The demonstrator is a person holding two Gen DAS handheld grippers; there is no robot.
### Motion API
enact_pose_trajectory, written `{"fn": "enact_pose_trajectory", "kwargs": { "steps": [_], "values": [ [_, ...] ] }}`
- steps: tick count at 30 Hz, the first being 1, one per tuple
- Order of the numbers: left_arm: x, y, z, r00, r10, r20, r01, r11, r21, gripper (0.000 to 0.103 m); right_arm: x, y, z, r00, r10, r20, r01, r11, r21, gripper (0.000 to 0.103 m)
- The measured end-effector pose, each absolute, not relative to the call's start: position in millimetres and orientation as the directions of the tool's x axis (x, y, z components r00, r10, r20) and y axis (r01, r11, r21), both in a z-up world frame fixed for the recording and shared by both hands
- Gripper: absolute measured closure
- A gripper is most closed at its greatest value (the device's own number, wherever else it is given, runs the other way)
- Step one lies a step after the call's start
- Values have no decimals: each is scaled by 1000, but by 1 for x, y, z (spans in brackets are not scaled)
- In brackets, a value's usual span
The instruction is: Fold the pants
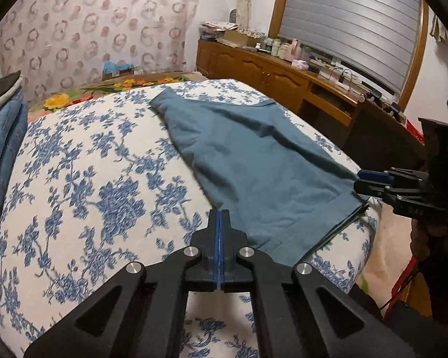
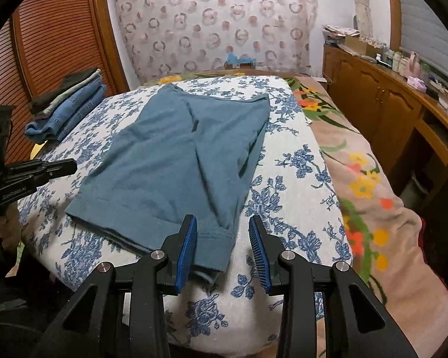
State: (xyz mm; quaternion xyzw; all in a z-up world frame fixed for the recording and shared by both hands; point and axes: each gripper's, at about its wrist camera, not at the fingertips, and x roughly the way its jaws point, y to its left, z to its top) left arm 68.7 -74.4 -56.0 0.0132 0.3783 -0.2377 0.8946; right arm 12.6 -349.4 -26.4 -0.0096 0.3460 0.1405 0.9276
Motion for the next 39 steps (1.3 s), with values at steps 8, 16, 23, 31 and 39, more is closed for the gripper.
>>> {"fn": "enact_pose_trajectory", "kwargs": {
  "steps": [8, 16, 23, 31, 39],
  "values": [
    [71, -84, -63, 597, -409, -690, 441, 886, -144, 48, 9, -349, -26, 719, 255, -647, -268, 960, 81, 65],
    [68, -99, -71, 566, -408, -716, 466, 875, -130, 55, 5, -348, -31, 708, 272, -652, -282, 955, 92, 65],
    [67, -104, -75, 512, -453, -730, 503, 847, -174, 91, 4, -349, -32, 704, 284, -652, -281, 953, 111, 65],
    [57, -93, -56, 553, -462, -693, 496, 851, -172, 100, -4, -344, -27, 711, 296, -638, -307, 947, 98, 81],
    [57, -92, -63, 549, -443, -709, 487, 859, -159, 100, -11, -341, -29, 696, 289, -657, -328, 942, 67, 93]
  ]
}}
